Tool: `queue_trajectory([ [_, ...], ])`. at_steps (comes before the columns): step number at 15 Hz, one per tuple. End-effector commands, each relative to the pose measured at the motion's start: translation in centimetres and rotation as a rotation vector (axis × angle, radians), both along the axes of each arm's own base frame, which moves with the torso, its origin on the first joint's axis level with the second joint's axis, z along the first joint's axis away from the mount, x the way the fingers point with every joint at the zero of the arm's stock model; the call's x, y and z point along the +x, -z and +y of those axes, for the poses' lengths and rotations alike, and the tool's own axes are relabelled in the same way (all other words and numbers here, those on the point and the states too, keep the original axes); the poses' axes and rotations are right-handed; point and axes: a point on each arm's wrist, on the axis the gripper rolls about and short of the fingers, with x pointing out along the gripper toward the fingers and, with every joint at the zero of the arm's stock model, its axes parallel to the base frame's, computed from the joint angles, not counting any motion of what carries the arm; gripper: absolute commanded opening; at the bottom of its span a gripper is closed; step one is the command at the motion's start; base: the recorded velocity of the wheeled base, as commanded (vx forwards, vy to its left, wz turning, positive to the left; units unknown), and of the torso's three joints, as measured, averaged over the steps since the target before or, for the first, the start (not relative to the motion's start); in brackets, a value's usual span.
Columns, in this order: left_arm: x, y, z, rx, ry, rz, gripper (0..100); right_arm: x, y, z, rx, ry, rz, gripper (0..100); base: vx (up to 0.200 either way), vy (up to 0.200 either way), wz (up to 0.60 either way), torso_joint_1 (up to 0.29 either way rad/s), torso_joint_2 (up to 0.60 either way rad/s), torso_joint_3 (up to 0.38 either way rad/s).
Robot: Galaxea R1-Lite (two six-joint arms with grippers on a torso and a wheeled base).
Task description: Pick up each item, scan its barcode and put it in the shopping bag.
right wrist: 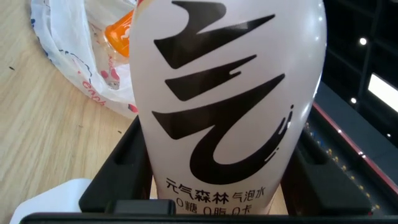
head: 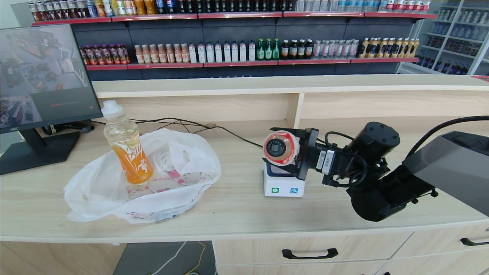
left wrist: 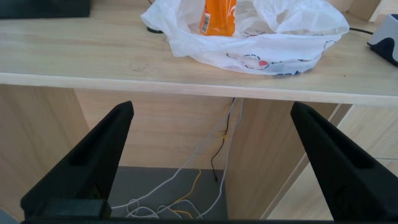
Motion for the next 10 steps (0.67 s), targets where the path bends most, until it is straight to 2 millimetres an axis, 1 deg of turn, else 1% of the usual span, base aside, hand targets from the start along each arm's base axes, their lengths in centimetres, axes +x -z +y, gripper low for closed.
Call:
queue_trajectory([
  [1, 0.0, 0.0, 0.0, -0.001, 0.000, 0.000, 100, 0.0, -0.1, -0.2, 0.002, 0.004, -0.003, 0, 0.000, 0.000, 0.00, 0.000, 0.00, 0.000],
  [2, 0.0, 0.0, 0.0, -0.001, 0.000, 0.000, 100, -0.3, -0.7, -0.1, 0.007, 0.001, -0.016, 0, 0.000, 0.000, 0.00, 0.000, 0.00, 0.000],
  [6, 0.0, 0.0, 0.0, -0.001, 0.000, 0.000, 100, -0.3, -0.8, -0.1, 0.023, 0.037, -0.005, 0, 0.000, 0.000, 0.00, 0.000, 0.00, 0.000],
  [10, 0.0, 0.0, 0.0, -0.001, 0.000, 0.000, 100, -1.2, -1.1, 1.2, 0.040, 0.024, 0.011, 0, 0.000, 0.000, 0.00, 0.000, 0.00, 0.000],
])
